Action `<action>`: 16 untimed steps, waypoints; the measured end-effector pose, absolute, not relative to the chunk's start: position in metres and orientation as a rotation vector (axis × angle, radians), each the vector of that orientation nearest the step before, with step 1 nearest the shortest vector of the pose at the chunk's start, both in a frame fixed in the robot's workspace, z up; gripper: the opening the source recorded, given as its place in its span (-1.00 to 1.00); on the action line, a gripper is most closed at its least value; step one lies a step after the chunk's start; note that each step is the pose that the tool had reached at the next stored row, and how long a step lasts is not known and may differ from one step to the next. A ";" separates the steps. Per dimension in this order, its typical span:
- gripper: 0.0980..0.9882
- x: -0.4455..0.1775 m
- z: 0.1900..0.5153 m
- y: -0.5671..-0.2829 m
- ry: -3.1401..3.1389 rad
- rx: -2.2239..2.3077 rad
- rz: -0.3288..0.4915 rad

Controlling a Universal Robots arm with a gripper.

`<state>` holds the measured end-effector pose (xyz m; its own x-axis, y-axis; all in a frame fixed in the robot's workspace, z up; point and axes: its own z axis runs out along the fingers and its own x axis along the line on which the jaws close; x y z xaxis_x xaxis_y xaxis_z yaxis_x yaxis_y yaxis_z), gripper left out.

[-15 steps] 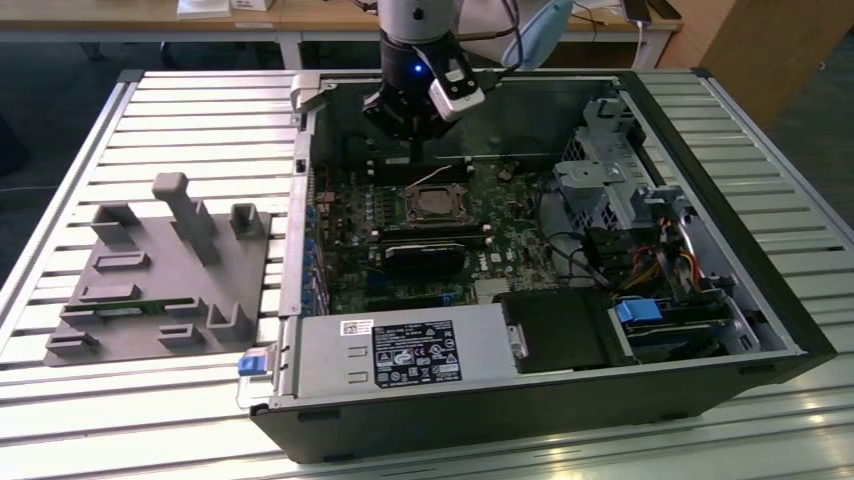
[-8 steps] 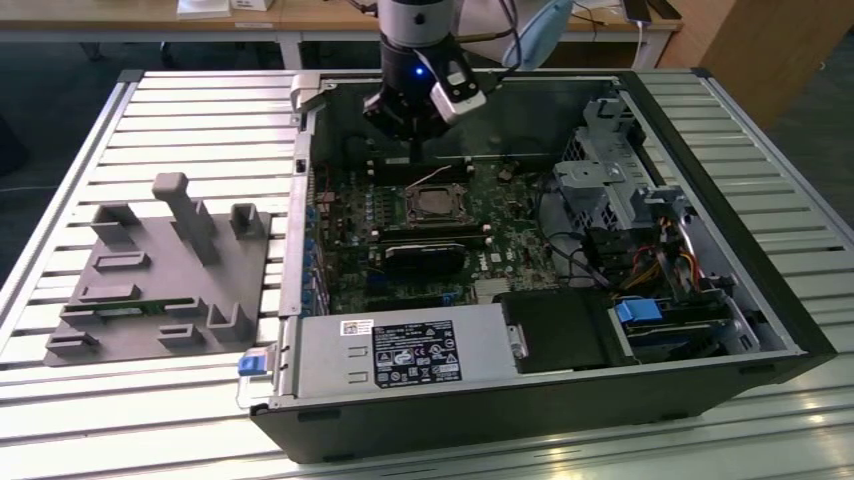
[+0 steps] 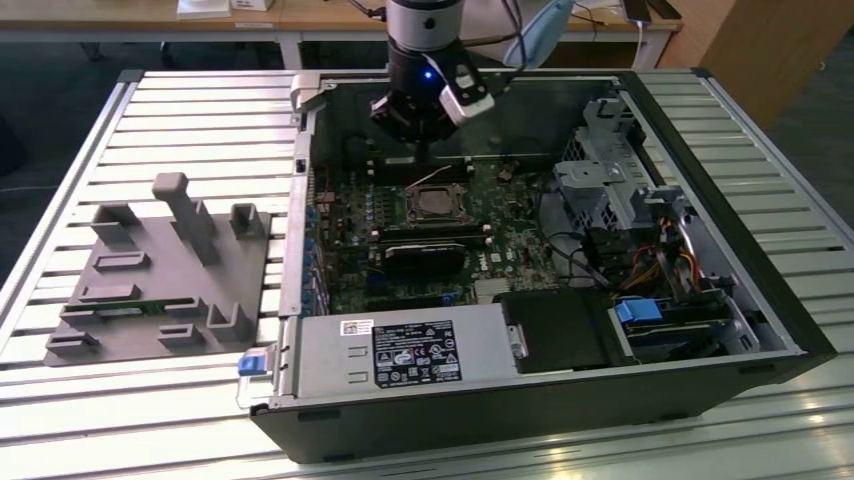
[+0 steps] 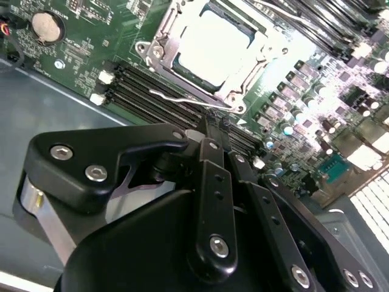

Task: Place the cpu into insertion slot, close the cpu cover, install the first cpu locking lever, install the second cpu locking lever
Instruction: 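Install the first cpu locking lever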

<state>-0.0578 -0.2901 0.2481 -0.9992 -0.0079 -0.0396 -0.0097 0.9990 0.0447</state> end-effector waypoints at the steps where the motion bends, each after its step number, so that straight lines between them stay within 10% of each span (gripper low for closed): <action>1: -0.98 -0.057 0.248 -0.290 3.101 -0.014 0.070; 16: -0.98 -0.047 0.234 -0.288 3.101 -0.014 0.069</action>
